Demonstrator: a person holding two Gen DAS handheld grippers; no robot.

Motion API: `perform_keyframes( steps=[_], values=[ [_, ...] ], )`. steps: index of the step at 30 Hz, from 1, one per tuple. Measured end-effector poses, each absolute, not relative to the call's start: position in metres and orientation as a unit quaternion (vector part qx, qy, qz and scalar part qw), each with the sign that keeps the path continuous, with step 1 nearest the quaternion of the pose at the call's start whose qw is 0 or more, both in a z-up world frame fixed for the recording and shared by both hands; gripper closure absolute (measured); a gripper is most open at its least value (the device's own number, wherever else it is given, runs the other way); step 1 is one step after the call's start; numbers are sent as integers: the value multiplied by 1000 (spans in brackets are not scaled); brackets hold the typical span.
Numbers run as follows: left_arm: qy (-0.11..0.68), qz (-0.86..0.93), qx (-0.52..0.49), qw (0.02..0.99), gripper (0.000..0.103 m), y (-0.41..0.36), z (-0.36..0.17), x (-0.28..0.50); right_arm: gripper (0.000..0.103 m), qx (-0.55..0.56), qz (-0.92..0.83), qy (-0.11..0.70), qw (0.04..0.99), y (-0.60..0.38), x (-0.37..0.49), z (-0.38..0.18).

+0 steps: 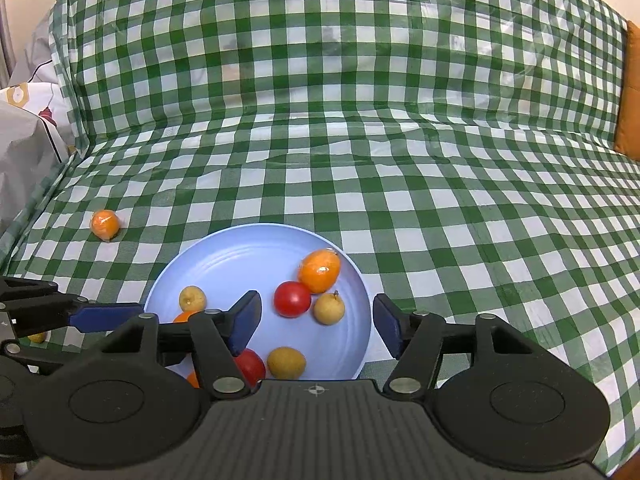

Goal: Organize fruits
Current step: 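Grasp a yellow plum with the left gripper while the right grasps the netted orange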

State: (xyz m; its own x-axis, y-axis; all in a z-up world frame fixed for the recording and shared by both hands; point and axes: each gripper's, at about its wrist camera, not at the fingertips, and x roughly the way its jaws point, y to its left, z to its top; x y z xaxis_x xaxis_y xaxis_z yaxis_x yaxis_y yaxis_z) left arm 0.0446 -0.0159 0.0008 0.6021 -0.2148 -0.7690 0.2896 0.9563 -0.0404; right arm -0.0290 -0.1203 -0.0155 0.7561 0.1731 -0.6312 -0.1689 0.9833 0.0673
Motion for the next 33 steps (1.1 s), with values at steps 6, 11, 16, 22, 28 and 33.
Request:
perform_keyframes(
  steps=[6, 11, 16, 22, 28, 33],
  values=[
    [425, -127, 52, 895, 59, -3, 3, 39, 37, 5, 88, 337, 938, -119, -31, -14],
    [426, -107, 50, 897, 59, 21, 8, 33, 36, 7, 91, 334, 938, -110, -35, -12],
    [428, -78, 47, 899, 59, 54, 11, 27, 36, 4, 106, 330, 938, -92, -37, -9],
    [436, -36, 30, 899, 59, 98, 14, 20, 36, 2, 127, 328, 936, -65, -37, -7],
    [492, 39, 37, 869, 39, 131, -3, 25, 35, 0, 148, 326, 934, -42, -39, -5],
    [547, 67, 8, 835, 39, 155, -21, 32, 35, -3, 157, 327, 932, -33, -37, -4]
  ],
)
